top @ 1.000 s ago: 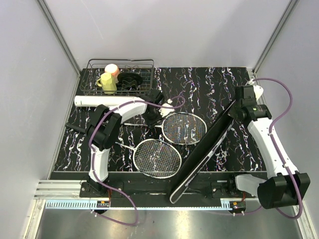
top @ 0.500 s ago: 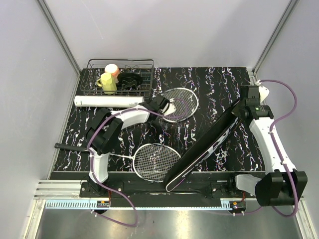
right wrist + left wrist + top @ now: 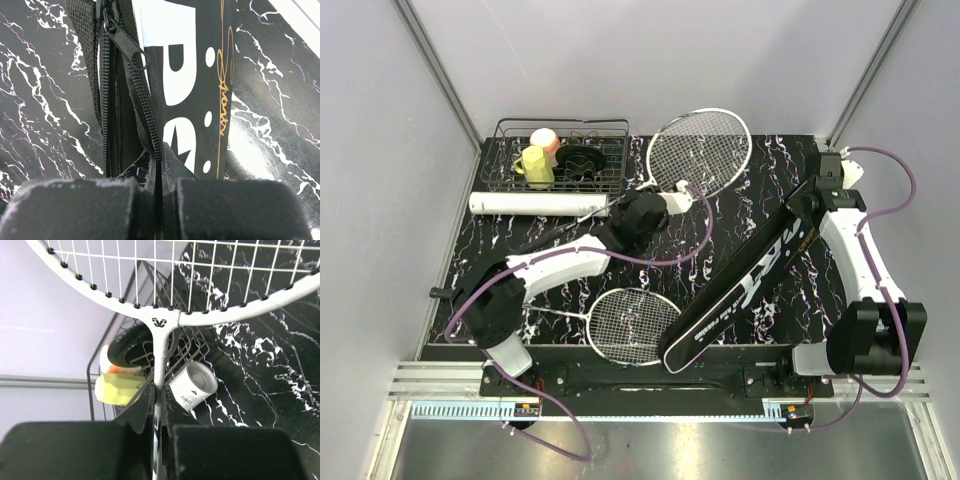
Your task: Pack up the badminton gear
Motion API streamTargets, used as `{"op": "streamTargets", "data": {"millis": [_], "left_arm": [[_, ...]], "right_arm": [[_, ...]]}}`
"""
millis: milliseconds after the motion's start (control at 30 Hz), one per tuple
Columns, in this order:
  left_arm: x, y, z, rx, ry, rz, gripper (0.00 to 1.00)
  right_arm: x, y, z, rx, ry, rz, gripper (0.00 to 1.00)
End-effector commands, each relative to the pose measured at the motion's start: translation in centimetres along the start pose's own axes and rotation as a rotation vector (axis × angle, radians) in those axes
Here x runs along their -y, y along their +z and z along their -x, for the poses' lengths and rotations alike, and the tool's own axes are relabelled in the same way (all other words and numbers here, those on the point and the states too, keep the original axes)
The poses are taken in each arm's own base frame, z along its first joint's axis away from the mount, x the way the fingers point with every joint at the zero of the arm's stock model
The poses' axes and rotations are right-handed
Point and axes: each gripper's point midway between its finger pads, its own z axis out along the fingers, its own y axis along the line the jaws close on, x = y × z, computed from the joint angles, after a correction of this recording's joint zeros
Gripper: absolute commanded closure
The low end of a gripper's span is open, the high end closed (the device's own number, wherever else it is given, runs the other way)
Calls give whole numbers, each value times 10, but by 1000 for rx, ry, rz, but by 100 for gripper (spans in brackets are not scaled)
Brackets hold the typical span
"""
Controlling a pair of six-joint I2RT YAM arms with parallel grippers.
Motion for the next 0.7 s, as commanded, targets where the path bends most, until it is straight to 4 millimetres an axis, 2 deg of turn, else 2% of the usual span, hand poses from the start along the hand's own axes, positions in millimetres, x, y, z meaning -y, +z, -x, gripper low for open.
{"op": "streamTargets", "data": {"millis": [0, 133, 400, 600, 667], "left_arm": [[-25, -23, 28, 68, 10, 139, 100], [-9, -34, 35, 77, 46, 130, 100], [21, -39, 40, 60, 139, 107, 100], [34, -40, 43, 46, 150, 82, 100], [32, -40, 44, 36, 144, 89, 100]], "right_arm": [[-23, 4, 37, 74, 57, 24, 100], [-32, 12, 47, 82, 77, 19, 100], [-41, 14, 54, 93, 165, 32, 100], [-40, 13, 68, 150, 208, 11, 100], [-41, 14, 72, 166, 217, 9, 100]]}}
